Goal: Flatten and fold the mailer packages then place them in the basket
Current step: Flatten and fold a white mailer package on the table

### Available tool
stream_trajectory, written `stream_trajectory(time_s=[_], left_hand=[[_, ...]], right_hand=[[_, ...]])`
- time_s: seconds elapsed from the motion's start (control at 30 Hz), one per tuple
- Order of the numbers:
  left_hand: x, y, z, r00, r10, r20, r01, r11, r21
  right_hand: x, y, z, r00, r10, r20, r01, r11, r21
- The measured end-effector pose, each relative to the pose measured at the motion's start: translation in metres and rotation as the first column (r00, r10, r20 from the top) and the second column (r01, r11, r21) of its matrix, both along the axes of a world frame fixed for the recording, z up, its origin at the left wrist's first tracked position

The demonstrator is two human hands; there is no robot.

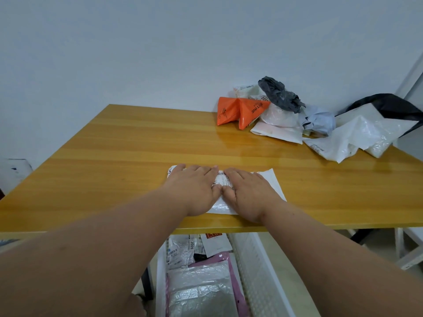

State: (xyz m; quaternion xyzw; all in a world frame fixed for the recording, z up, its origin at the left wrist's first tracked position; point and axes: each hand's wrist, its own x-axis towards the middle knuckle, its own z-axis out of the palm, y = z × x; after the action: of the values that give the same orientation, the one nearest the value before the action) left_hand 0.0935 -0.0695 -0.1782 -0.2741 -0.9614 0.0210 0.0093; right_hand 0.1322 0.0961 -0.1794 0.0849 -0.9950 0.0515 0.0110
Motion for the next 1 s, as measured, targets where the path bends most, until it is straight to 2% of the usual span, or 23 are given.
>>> stream_trajectory(time_s=[0.73, 1.0], left_hand=[[0.0011, -0.0005, 0.0021, 1.0, -0.012, 0.005, 0.012, 1.0, -0.014], [0.0028, -0.0009, 0.0019, 1.0, -0.008, 0.0, 0.008, 1.0, 0.002]], right_hand=[[-0.0016, -0.0004, 0.0009, 0.999, -0.031, 0.013, 0.031, 0.999, 0.026], [0.0008, -0.0015, -0.003, 0.999, -0.023, -0.025, 0.023, 1.0, 0.019]])
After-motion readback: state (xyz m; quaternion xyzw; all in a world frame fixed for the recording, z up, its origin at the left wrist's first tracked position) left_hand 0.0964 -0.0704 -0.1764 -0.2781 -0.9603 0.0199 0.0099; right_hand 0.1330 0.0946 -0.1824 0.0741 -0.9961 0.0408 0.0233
